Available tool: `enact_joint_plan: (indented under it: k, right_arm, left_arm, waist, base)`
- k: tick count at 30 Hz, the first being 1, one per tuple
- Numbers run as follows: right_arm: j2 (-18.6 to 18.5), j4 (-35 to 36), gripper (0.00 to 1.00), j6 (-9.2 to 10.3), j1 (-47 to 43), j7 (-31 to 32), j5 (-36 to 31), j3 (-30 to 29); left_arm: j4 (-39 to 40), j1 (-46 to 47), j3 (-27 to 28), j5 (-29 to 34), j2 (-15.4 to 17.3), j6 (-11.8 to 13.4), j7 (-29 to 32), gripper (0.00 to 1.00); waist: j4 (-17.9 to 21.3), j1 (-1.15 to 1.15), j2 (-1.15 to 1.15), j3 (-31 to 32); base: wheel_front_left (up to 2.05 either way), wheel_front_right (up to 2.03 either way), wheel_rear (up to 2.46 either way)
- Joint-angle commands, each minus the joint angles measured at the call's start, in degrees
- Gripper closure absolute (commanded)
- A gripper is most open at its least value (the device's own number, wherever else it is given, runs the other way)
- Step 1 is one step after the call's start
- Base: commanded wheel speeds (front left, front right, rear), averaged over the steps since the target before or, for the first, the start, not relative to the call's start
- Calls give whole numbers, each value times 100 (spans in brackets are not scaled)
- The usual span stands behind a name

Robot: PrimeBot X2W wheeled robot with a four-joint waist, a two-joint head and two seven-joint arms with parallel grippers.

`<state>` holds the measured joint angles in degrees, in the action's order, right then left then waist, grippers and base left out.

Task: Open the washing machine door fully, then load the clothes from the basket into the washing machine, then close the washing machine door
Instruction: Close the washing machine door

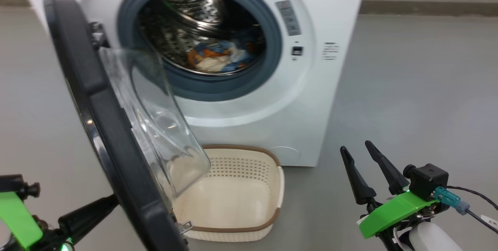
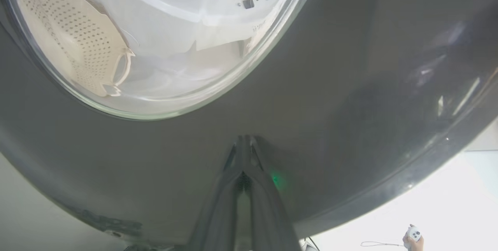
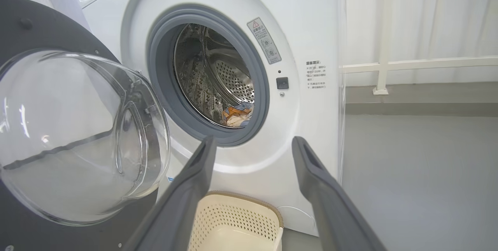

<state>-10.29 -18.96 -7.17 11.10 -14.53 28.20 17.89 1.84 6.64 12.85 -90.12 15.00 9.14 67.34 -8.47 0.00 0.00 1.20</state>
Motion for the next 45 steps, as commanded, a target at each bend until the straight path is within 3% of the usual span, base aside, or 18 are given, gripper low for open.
enact_joint_plan:
  k: [1, 15, 33, 45]
  right_arm:
    - [3, 156, 0, -32, 107, -47, -51, 42]
    - [-8, 180, 0, -32, 183, -47, -73, 36]
    - [43, 198, 0, -32, 238, -47, -105, 18]
    - [109, 212, 0, -32, 330, -47, -122, 42]
  left_arm:
    - [219, 186, 158, -45, 75, -21, -1, 100]
    - [98, 351, 231, 49, -222, -233, -422, 100]
    - [-506, 1137, 151, 479, -681, -656, -1354, 100]
    - [-1017, 1609, 105, 737, -844, -874, -1880, 100]
  waist:
    - [411, 0, 0, -67]
    - [1409, 0, 0, -191]
    - [1453, 0, 0, -297]
    - [1727, 0, 0, -461]
  base:
    - [0, 0, 0]
    - [0, 0, 0]
    - [0, 0, 0]
    - [0, 0, 0]
